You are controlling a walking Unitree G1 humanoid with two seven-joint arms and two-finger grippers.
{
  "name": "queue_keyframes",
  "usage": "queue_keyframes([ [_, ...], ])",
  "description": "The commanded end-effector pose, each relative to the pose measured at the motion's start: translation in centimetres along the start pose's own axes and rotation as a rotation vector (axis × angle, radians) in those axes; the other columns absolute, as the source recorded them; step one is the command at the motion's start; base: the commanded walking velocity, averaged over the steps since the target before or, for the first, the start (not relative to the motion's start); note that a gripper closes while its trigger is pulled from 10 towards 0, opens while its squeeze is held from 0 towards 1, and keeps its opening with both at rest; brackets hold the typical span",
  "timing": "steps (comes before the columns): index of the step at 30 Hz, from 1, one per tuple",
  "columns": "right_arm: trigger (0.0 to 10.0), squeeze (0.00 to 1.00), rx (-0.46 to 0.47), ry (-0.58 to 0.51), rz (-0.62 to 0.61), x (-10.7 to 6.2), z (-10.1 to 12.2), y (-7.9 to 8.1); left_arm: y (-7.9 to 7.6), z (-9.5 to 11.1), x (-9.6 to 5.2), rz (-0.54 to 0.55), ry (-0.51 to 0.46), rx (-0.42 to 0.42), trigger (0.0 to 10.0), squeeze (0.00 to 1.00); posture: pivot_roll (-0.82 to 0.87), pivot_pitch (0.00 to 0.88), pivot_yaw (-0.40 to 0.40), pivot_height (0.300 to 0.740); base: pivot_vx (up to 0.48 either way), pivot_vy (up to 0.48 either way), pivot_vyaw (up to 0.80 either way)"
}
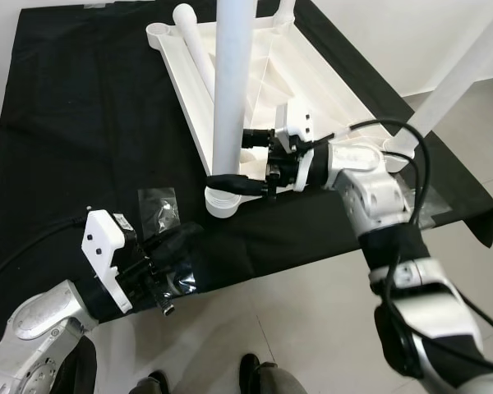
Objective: Building children table
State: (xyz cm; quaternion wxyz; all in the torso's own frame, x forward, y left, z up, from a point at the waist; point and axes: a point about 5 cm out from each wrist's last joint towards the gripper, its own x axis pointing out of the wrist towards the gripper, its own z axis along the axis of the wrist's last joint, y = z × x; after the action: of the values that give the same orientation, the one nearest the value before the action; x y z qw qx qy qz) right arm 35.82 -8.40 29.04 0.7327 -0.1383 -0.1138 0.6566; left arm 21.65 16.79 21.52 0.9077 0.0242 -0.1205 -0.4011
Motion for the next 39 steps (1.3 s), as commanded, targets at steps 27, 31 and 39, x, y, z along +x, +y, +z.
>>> queue_keyframes([
  [27,0.0,0.00,0.315,0.314,-1.143,-4.7,-11.8,2.8,0.1,0.5,-1.1,0.014,0.016,0.020,10.0,0.00,0.09,0.307,-0.131,0.740,0.000,0.000,0.00],
  [31,0.0,0.00,0.382,0.346,-1.292,-4.4,-12.7,5.1,0.2,0.6,-1.0,0.008,0.009,0.015,10.0,0.00,0.09,0.298,-0.102,0.740,0.000,0.000,0.00],
  [39,0.0,0.00,0.363,0.314,-1.079,-0.6,-11.1,6.5,0.3,0.7,-0.7,-0.009,-0.002,0.019,10.0,0.00,0.10,0.283,-0.108,0.740,0.000,0.000,0.00],
])
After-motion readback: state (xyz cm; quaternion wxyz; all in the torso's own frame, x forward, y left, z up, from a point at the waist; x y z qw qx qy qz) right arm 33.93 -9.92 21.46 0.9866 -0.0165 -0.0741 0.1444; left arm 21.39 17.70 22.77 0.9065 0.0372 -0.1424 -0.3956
